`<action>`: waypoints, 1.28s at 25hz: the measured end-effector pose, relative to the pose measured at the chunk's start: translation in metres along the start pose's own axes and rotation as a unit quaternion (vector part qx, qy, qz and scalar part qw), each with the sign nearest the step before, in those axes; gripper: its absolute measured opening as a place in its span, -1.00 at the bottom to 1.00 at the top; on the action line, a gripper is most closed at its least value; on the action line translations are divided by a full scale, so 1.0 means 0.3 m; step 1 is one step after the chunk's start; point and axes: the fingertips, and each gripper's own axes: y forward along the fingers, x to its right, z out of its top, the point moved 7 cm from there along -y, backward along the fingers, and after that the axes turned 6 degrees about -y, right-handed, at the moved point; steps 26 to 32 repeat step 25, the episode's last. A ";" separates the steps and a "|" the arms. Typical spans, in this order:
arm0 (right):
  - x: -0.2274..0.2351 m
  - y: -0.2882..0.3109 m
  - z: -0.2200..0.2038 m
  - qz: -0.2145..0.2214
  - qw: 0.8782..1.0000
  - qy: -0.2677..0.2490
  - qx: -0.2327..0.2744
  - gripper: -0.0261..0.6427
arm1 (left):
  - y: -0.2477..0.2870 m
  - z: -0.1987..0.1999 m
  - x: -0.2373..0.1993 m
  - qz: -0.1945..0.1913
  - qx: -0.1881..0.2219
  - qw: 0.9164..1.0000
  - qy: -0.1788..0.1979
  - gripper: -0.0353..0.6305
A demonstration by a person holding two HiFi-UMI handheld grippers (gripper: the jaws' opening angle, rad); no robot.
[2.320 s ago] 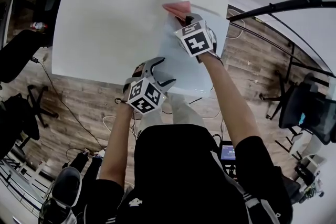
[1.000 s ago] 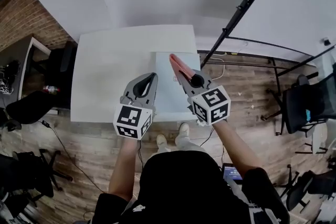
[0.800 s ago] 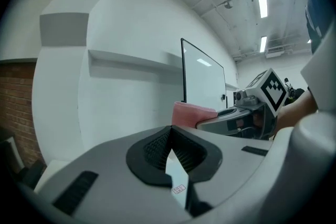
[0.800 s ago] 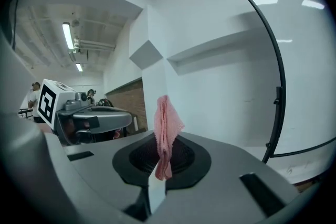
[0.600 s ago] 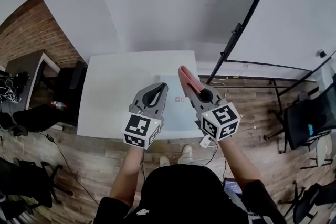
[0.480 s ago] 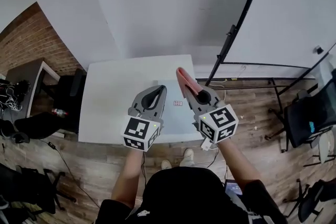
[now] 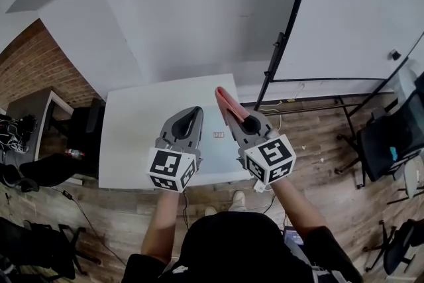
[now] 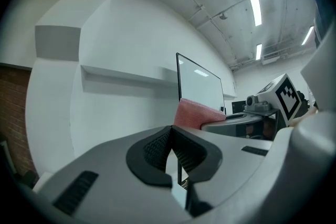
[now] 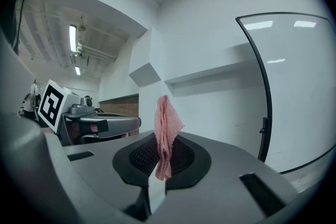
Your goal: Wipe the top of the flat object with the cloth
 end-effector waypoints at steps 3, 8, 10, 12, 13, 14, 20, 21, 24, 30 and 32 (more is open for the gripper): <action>-0.005 -0.002 0.003 0.003 1.000 -0.002 0.001 -0.79 | 0.001 -0.002 0.004 0.000 -0.001 1.000 -0.001 -0.86; -0.004 0.006 -0.001 0.004 1.000 -0.012 0.003 -0.79 | 0.010 -0.006 0.006 0.002 -0.001 1.000 0.004 -0.86; -0.004 0.009 -0.003 0.004 1.000 -0.015 0.002 -0.79 | 0.012 -0.006 0.004 0.004 0.000 1.000 0.005 -0.87; -0.001 0.012 -0.006 0.004 1.000 -0.014 0.002 -0.79 | 0.014 -0.005 0.003 0.006 0.000 1.000 0.007 -0.86; 0.002 0.013 -0.007 0.004 1.000 -0.013 0.002 -0.79 | 0.015 -0.004 0.003 0.006 0.000 1.000 0.007 -0.87; 0.004 0.015 -0.007 0.004 1.000 -0.015 0.002 -0.79 | 0.015 -0.003 0.003 0.006 0.001 1.000 0.007 -0.86; 0.012 0.027 0.002 0.007 1.000 -0.028 0.004 -0.79 | 0.025 -0.002 -0.001 0.009 0.002 1.000 0.006 -0.86; 0.013 0.027 0.003 0.008 1.000 -0.027 0.004 -0.79 | 0.026 -0.001 0.001 0.009 0.003 1.000 0.006 -0.87; 0.013 0.026 0.000 0.009 0.999 -0.030 0.003 -0.79 | 0.027 0.002 0.005 0.009 0.004 1.000 0.007 -0.86; 0.012 0.025 -0.002 0.009 0.999 -0.032 0.002 -0.79 | 0.027 0.002 0.006 0.009 0.005 1.000 0.008 -0.86; 0.012 0.025 -0.002 0.009 0.999 -0.032 0.002 -0.79 | 0.027 0.002 0.006 0.009 0.005 1.000 0.008 -0.86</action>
